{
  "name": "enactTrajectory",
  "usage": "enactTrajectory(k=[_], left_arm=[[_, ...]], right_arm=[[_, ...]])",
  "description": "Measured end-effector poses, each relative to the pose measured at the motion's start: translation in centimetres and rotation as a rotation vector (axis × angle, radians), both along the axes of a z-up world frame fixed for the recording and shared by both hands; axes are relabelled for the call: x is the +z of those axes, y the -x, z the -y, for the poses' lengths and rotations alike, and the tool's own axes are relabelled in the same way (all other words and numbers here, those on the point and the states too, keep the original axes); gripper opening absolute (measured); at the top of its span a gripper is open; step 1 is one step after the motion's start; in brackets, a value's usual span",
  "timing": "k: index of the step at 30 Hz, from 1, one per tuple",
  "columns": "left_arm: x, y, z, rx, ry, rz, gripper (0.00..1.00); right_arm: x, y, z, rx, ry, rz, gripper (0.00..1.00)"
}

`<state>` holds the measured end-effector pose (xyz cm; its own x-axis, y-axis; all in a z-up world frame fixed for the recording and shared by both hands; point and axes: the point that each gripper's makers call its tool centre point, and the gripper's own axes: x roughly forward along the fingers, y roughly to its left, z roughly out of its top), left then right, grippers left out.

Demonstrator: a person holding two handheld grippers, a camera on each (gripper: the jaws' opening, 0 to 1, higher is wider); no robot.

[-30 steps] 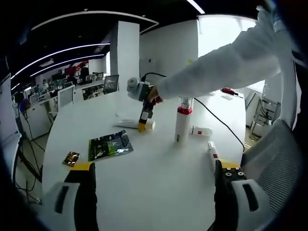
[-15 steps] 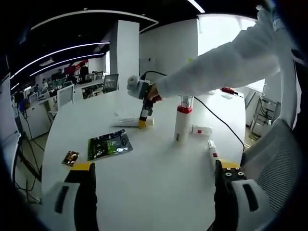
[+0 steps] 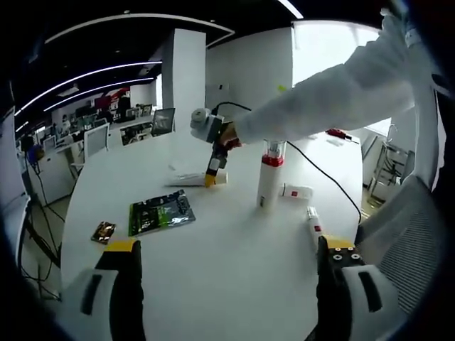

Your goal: Arrange the skincare products in the storage area until every visible bottle or jar stands upright without overlapping.

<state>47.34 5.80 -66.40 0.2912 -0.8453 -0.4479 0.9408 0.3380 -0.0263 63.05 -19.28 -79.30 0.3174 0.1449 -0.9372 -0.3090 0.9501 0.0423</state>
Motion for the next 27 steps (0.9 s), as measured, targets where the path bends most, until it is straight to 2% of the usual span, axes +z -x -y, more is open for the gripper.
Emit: enactTrajectory(k=[5,13,14,15,17,21,22,27], left_arm=[[-0.2,0.1,0.1,-0.002,-0.003,-0.005,0.99],[-0.5,0.5,0.6,-0.02,0.004,-0.03,0.99],[-0.1,1.0,1.0,-0.026,0.04,-0.073,0.99],[0.7,1.3,1.6,-0.031,0.11,-0.112,0.99],[1.5,1.7,2.2,-0.045,0.174,-0.159,0.98],[1.4,1.5,2.5,-0.047,0.168,-0.157,0.98],[1.3,1.4,2.5,-0.046,0.165,-0.161,0.98],[1.1,1.3,2.6,-0.046,0.206,-0.239,0.98]], right_arm=[[-0.1,0.8,-0.4,-0.054,-0.083,-0.025,0.21],[0.6,1.5,-1.3,-0.168,-0.289,-0.037,0.21],[0.6,1.6,-1.5,-0.191,-0.319,-0.041,0.21],[0.6,1.7,-1.7,-0.209,-0.352,-0.043,0.21],[0.7,1.9,-1.9,-0.244,-0.411,-0.037,0.21],[1.0,2.1,-2.4,-0.32,-0.548,-0.036,0.21],[1.0,2.1,-2.4,-0.327,-0.56,-0.033,0.21],[1.5,2.6,-2.6,-0.397,-0.693,-0.026,0.21]])
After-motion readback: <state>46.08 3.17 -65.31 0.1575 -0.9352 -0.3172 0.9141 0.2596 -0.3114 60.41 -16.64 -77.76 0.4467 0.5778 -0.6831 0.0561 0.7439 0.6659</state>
